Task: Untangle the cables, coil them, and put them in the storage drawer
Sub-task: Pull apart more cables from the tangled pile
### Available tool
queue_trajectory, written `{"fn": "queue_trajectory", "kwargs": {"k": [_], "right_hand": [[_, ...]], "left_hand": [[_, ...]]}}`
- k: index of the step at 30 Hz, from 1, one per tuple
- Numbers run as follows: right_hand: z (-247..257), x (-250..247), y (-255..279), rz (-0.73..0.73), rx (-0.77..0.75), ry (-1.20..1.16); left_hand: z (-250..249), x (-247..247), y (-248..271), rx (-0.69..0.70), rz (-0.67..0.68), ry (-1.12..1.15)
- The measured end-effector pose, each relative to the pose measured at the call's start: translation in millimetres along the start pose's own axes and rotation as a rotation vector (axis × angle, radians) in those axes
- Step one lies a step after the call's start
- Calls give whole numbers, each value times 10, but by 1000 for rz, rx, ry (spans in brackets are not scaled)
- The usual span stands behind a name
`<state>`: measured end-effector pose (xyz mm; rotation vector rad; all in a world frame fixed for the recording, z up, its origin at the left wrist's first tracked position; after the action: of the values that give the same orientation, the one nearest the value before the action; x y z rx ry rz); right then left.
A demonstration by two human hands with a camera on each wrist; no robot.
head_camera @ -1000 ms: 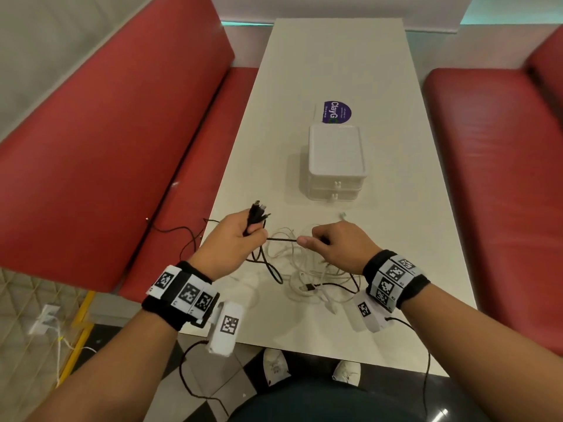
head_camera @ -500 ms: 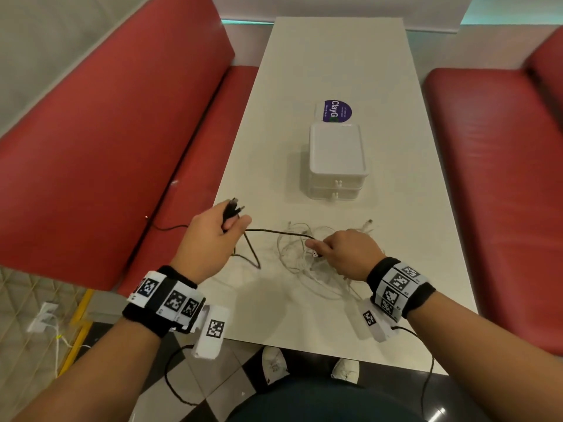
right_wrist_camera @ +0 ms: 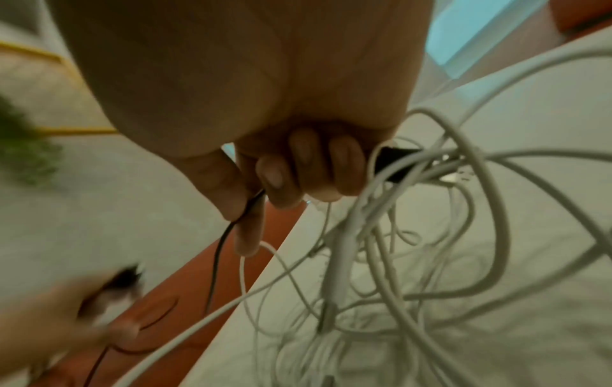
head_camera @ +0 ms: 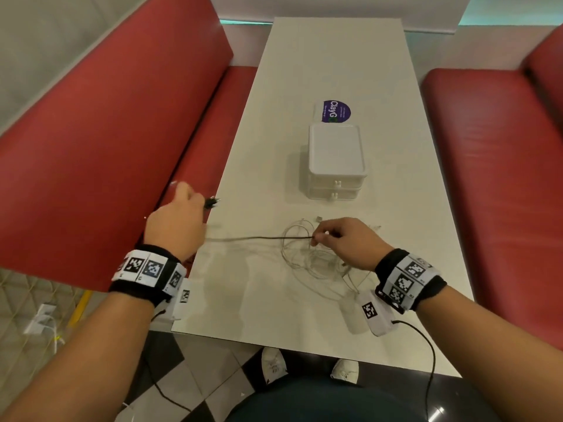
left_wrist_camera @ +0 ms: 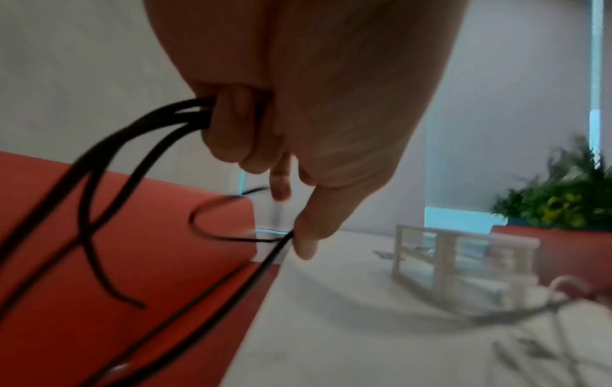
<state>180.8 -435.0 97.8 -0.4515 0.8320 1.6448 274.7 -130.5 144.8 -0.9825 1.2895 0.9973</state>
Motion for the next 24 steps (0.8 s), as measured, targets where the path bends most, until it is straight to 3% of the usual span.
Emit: {"fn": "queue_trajectory", "kwargs": {"k": [3, 5, 7, 9, 12, 17, 21, 24], "right_hand": [[228, 190, -9, 0, -114, 257], [374, 239, 0, -95, -216, 130], [407, 204, 16, -204, -257, -46], [288, 149, 13, -255, -177, -72], [86, 131, 37, -172, -54, -89], [63, 110, 47, -74, -114, -215], [-52, -16, 65, -120, -23, -321], [-114, -34, 105, -111, 9, -234]], "left_hand": [[-604, -61, 51, 258, 42, 132], [-1042, 8, 176, 391, 203, 356], [-1212, 57, 227, 338, 281, 600], [-1141, 57, 187, 246, 278, 754], [-1013, 75, 166, 168, 300, 933], [-956, 147, 145, 35, 269, 1027], [-834, 260, 232, -126, 471, 1334], [-539, 243, 265, -71, 543, 1146]]}}
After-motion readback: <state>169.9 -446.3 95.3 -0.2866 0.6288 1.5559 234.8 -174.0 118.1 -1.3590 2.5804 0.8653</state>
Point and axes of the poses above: each hand's wrist, its own y-axis away from the middle knuckle, its own x-axis out of the palm, z = x × y, the point moved 4 cm from there along -y, towards the middle knuckle, and after that the axes turned 2 degrees about y, right-handed, at the moved point
